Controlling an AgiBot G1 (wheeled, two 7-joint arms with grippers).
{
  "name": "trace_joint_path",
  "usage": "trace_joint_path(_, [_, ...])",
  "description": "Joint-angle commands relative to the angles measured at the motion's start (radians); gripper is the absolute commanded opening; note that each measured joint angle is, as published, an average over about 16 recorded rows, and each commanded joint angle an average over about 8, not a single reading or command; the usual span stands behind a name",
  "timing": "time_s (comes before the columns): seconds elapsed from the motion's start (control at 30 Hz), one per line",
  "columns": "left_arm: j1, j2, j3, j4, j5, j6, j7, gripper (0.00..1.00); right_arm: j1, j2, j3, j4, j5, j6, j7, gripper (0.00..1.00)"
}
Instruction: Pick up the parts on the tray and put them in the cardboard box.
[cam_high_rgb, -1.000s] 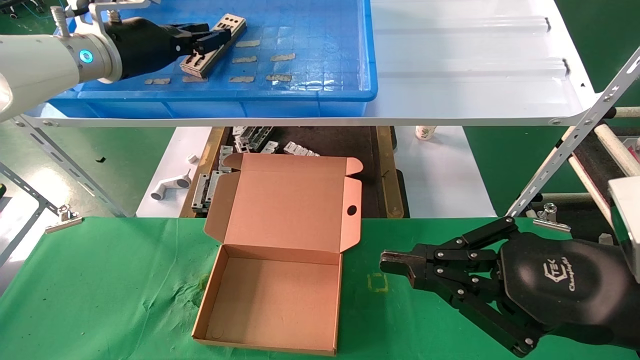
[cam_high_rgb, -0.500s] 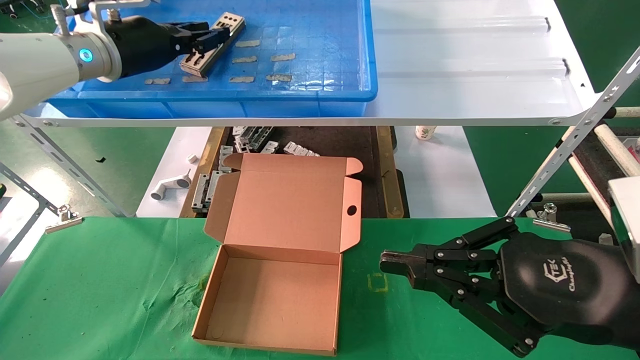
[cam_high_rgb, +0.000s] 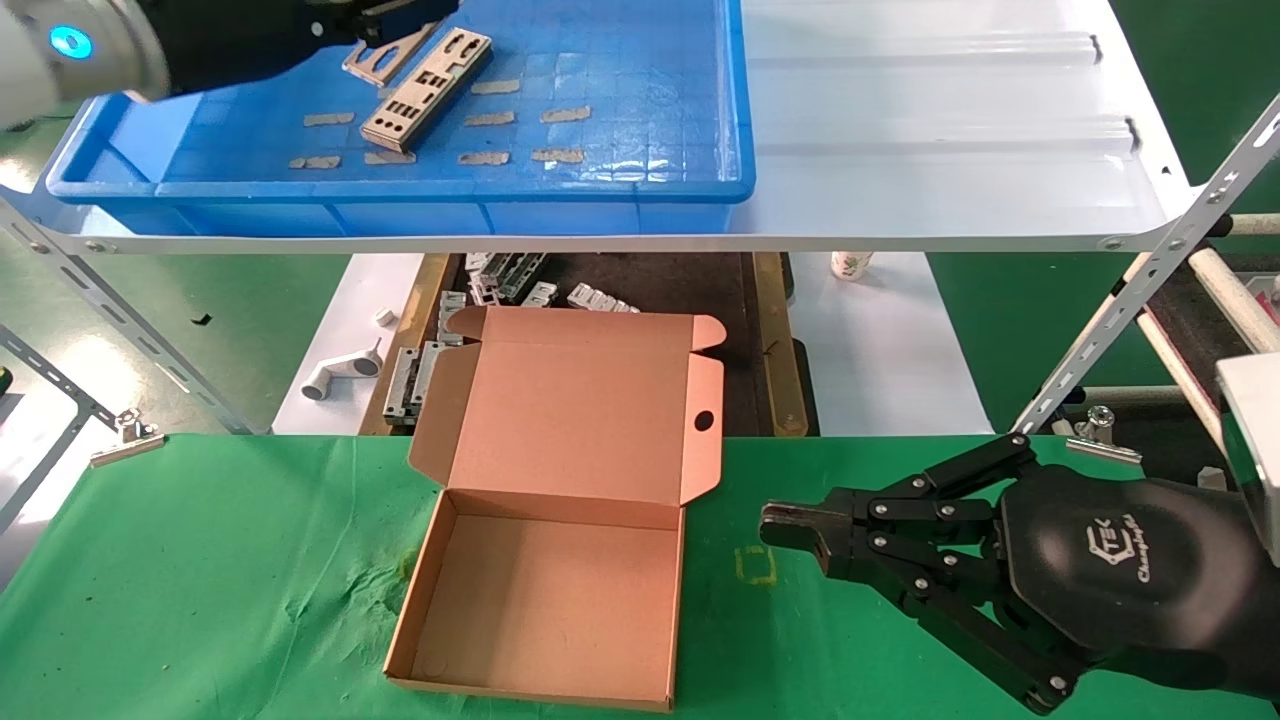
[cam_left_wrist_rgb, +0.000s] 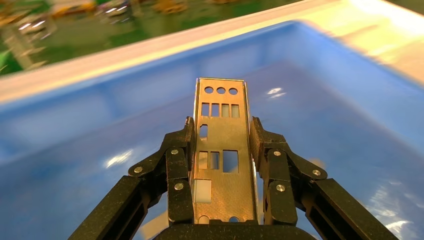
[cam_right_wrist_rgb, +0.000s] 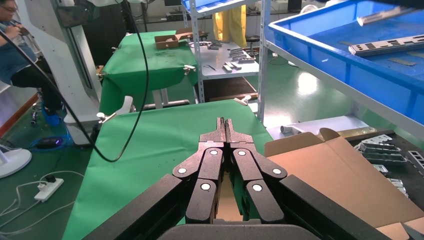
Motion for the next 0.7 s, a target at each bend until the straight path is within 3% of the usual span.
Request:
trace_joint_path(0.03, [-0.009,-0.02,0.0,-0.013,0.0,0.063,0.012,0.0,0.0,0.0,0.0,0.0,0.0,0.0,0.0,0.0])
trace_joint_path(0.23, [-0.017,-0.11,0.008,-0.085,-0.01,0.421,0.105,0.0,0.0,0.0,0.0,0.0,0.0,0.0,0.0,0.0])
trace_joint_path(0.33, [0.0,-0.144,0.026,-0.141,-0.019,0.538,0.153,0.0,0.0,0.0,0.0,0.0,0.0,0.0,0.0,0.0])
trace_joint_path(0.47, [0.064,-0.188,0.083,-0.281,-0.062,0.577,0.177,0.0,0.0,0.0,0.0,0.0,0.0,0.0,0.0,0.0])
trace_joint_path(0.7, [0.233,-0.29,0.249,-0.602,-0.22,0.568,0.131,0.0,0.0,0.0,0.0,0.0,0.0,0.0,0.0,0.0])
